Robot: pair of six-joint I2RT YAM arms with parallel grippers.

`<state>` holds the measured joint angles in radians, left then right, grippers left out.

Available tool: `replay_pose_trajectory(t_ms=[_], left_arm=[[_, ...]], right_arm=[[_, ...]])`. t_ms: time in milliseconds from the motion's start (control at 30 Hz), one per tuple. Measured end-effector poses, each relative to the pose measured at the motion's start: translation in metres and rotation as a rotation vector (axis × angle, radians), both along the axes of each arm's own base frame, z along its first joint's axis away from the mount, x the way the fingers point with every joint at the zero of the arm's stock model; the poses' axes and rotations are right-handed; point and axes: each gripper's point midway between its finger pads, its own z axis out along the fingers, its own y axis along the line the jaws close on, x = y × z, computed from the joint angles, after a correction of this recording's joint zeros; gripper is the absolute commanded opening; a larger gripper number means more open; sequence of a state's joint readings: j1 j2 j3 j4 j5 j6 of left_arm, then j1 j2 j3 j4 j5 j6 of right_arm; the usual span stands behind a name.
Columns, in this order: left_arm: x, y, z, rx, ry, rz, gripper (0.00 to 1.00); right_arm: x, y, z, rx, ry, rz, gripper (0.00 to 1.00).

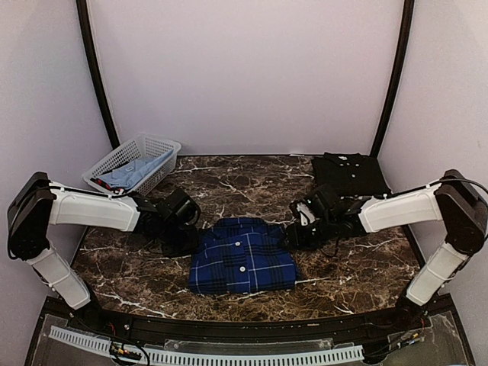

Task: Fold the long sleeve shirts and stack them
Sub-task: Adjust the 2/3-rectangle-folded shirt at the center of the board.

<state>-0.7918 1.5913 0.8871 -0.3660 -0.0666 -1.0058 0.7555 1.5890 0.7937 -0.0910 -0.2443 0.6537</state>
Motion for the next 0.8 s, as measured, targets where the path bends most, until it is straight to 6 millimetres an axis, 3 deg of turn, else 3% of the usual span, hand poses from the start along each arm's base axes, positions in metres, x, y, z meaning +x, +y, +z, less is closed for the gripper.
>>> replay_pose_trajectory(t_ms=[367,433,567,633,800], left_arm=[[0.001,-0.002,-0.002,0.001,0.004,-0.002,0.0],[0.002,-0.003,-0.002,0.001,0.004,-0.005,0.0],[0.004,-0.005,0.001,-0.002,-0.004,-0.011,0.0],[0.007,-0.008,0.005,-0.007,-0.013,-0.016,0.0],[0.014,-0.013,0.02,-0.022,-0.048,-0.029,0.0]], right_arm=[[0.015,0.018,0.0,0.123,0.014,-0.024,0.33],[0.017,0.019,-0.004,0.124,0.02,-0.028,0.27],[0.02,0.022,-0.007,0.12,0.024,-0.031,0.05],[0.023,0.023,-0.004,0.119,0.008,-0.027,0.0],[0.028,0.025,0.022,0.094,-0.085,-0.013,0.0]])
